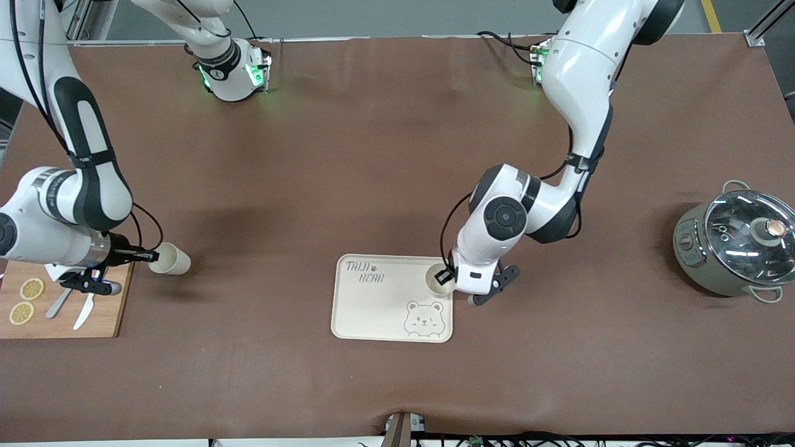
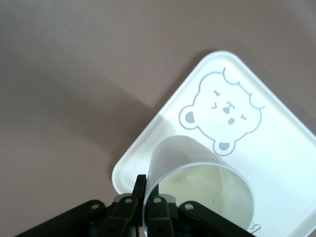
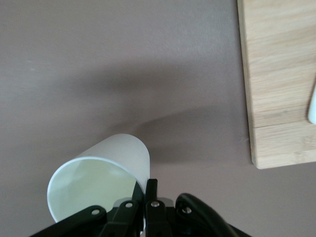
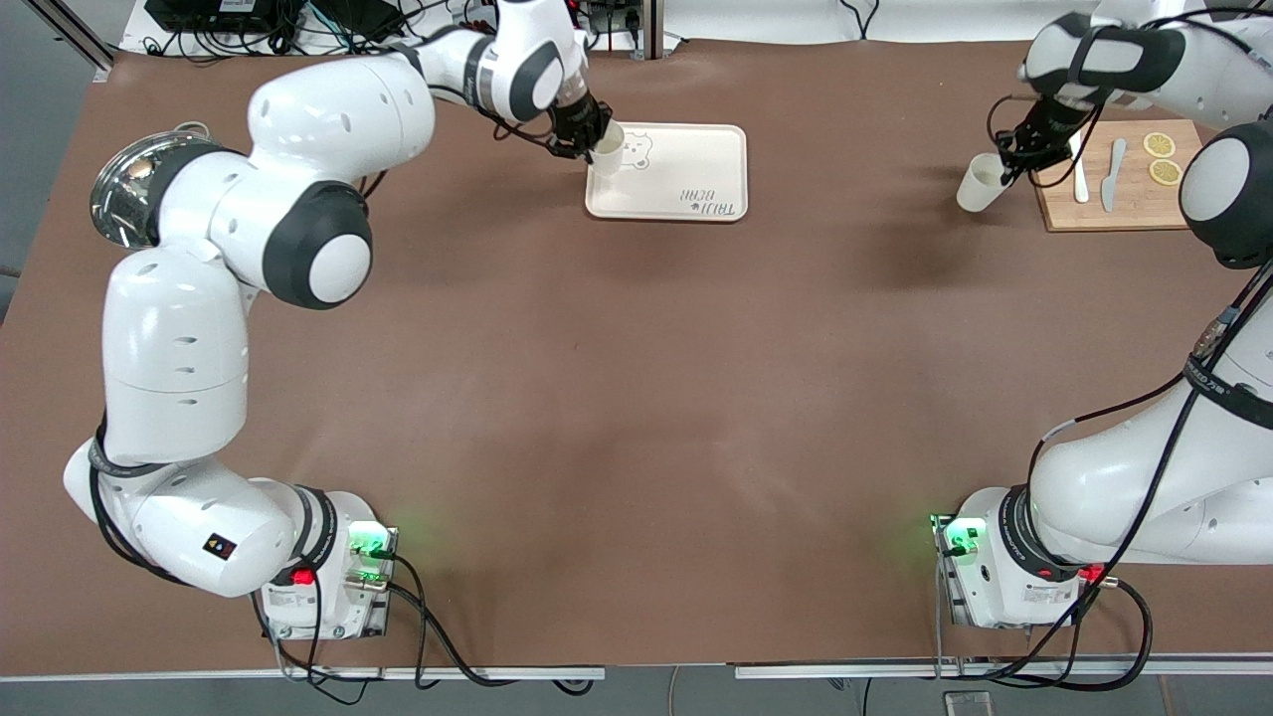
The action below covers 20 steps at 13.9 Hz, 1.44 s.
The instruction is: Place white IKEA cup upright on tray with both arms
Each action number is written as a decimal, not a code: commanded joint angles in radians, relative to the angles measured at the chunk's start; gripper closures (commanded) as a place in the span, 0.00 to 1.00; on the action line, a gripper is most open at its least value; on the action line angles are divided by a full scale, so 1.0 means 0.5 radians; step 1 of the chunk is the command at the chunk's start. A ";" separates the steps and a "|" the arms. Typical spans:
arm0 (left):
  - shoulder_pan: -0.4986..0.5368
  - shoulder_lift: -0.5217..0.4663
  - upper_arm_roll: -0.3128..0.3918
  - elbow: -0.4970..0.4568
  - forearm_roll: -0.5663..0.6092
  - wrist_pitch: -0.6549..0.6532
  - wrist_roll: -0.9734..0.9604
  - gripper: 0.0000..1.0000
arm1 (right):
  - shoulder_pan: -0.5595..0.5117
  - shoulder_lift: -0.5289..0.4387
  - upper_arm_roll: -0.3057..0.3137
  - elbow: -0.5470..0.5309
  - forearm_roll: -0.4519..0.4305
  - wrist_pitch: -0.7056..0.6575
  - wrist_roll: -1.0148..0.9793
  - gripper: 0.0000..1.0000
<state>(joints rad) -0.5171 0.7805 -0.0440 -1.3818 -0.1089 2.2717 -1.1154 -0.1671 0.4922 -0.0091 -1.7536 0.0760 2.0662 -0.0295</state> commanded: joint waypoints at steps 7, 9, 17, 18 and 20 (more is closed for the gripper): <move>-0.079 0.114 0.020 0.052 -0.040 0.034 0.003 0.00 | 0.236 -0.006 0.024 0.550 0.023 -0.521 0.043 1.00; -0.067 0.081 0.027 0.058 -0.037 0.028 -0.006 0.00 | 0.276 0.003 0.024 0.550 0.050 -0.512 0.199 1.00; 0.156 -0.379 0.057 0.045 0.267 -0.542 0.181 0.00 | 0.733 0.209 0.024 0.770 0.210 -0.491 1.101 1.00; 0.190 -0.438 0.057 0.045 0.267 -0.640 0.269 0.00 | 0.779 0.246 0.024 0.816 0.213 -0.482 1.199 1.00; 0.258 -0.554 0.057 0.045 0.267 -0.815 0.484 0.00 | 0.883 0.322 0.024 0.853 0.213 -0.351 1.411 1.00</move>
<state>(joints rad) -0.4092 0.5677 -0.0130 -1.3337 0.0031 1.9306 -0.9475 0.2356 0.5934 0.0104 -1.3943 0.1678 1.8619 0.5844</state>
